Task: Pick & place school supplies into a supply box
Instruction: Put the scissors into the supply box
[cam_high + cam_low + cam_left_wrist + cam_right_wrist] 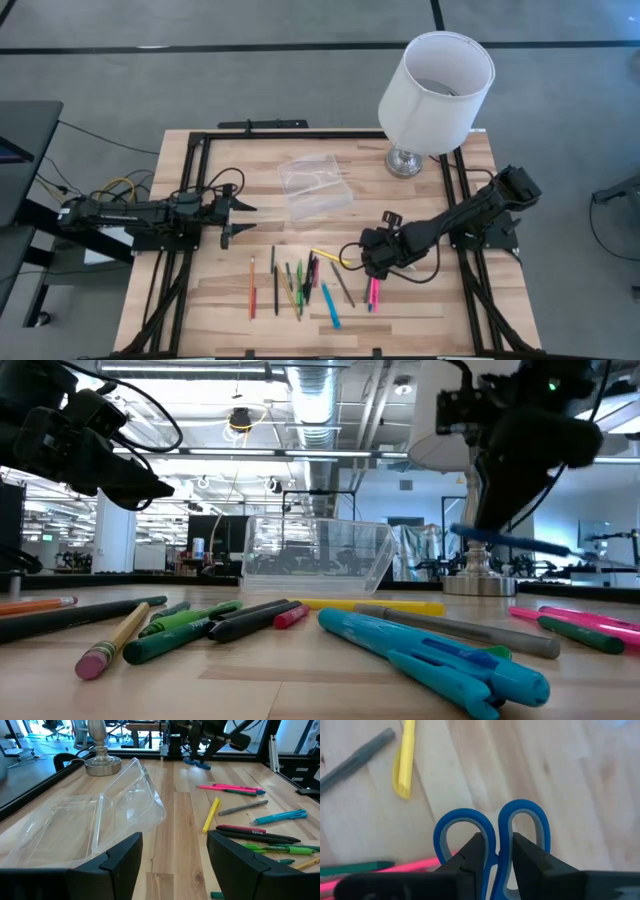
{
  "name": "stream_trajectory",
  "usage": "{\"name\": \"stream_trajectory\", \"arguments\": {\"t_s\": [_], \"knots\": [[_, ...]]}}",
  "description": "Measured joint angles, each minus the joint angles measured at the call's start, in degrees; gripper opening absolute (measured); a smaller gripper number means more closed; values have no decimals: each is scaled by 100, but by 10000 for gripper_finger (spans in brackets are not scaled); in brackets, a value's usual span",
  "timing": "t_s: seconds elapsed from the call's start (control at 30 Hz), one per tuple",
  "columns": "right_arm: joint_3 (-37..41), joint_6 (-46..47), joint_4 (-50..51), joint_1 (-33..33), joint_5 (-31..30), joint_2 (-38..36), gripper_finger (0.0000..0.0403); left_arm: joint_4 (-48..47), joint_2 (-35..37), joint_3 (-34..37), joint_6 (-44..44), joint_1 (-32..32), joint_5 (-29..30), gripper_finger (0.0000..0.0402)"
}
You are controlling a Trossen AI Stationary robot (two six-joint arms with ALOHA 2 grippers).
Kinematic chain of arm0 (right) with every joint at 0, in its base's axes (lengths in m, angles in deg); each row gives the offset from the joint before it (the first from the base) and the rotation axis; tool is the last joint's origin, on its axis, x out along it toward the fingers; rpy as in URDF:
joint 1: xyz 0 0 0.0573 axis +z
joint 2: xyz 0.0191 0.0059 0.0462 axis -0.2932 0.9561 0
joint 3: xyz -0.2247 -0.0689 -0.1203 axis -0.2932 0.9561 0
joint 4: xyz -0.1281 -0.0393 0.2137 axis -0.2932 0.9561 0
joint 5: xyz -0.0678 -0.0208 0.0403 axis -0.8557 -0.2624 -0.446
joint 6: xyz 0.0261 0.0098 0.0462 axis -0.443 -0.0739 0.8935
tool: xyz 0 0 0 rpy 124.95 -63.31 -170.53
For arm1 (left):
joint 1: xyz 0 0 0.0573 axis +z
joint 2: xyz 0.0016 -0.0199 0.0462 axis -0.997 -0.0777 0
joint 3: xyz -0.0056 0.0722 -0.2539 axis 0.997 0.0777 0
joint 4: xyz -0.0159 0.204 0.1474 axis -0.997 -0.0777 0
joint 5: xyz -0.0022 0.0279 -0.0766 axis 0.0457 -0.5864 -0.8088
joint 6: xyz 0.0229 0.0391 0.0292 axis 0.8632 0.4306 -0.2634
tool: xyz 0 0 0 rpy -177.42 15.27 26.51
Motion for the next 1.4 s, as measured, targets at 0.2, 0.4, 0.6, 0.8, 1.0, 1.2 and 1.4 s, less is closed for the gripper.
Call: {"name": "stream_trajectory", "arguments": {"t_s": [0.2,0.4,0.6,0.8,1.0,1.2,1.4], "knots": [[-548,-434,227,0,-283,-4,68,0,2,0,0,-1,0,219],[-1117,-1417,244,-243,-511,-7,68,0,1,0,0,-1,9,219],[-1504,-2854,-227,-918,-513,-9,68,0,2,0,0,-2,13,219],[-1676,-4527,-1032,-1667,-484,-9,68,2,2,0,89,0,17,219],[-1679,-5725,-1726,-2303,-162,-9,68,2,1,0,256,-1,23,219],[-1677,-6454,-2357,-2707,-68,31,68,61,2,0,525,-2,314,219],[-1679,-6637,-3171,-2918,790,31,68,119,0,0,721,0,498,219]]}}
